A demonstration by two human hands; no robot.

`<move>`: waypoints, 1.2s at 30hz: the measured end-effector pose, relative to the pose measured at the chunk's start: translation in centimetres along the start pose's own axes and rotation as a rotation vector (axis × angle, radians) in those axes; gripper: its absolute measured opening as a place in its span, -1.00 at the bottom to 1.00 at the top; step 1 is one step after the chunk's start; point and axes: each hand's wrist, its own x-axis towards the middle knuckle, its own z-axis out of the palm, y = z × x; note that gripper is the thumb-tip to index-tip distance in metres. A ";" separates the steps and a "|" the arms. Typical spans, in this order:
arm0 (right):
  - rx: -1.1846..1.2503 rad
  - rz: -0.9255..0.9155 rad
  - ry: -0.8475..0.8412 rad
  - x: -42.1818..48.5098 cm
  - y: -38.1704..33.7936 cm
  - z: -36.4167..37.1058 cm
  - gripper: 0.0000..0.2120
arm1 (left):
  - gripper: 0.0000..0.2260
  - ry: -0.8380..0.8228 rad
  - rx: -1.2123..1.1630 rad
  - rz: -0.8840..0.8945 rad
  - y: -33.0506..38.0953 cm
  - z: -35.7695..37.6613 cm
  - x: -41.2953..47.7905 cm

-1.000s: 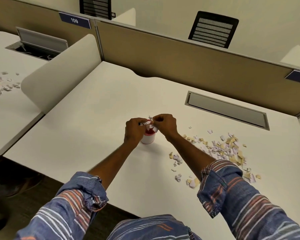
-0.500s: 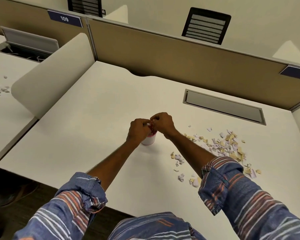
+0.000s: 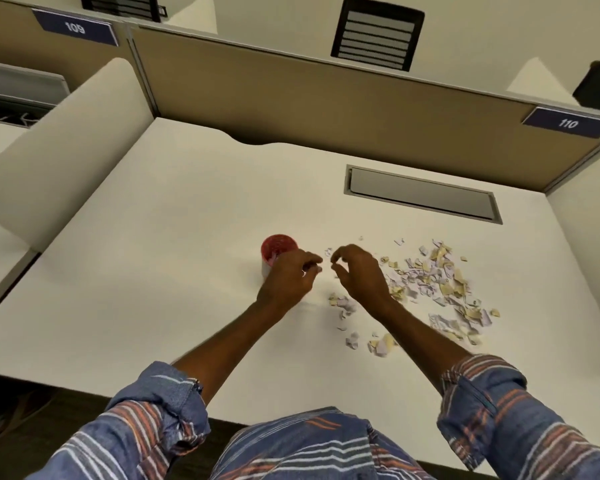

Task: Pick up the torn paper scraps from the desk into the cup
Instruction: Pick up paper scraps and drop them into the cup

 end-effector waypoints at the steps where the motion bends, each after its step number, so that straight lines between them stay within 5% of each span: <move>1: -0.020 0.011 -0.017 -1.0 1.6 -0.2 -0.89 | -0.75 -0.054 0.020 0.030 0.0 1.0 -0.5; 11: -0.198 0.211 -0.330 -7.8 11.4 -1.9 -0.41 | -0.11 -0.574 0.342 -0.102 -0.2 10.1 -4.1; 16: -0.261 0.138 -0.323 -9.7 12.2 -1.0 -0.51 | -0.27 -0.589 0.479 -0.047 0.8 12.3 -4.4; 20: -0.281 0.068 -0.293 -10.8 12.9 -1.1 -0.43 | -0.55 -0.500 0.374 -0.029 1.5 13.5 -5.1; 27: -0.229 -0.067 -0.193 -11.0 13.6 -2.1 -0.66 | -0.80 -0.356 0.397 -0.061 2.1 14.3 -5.7; 36: 0.002 -0.099 -0.147 -10.7 14.8 -2.3 -0.82 | -0.76 -0.215 0.297 -0.092 3.2 14.8 -6.3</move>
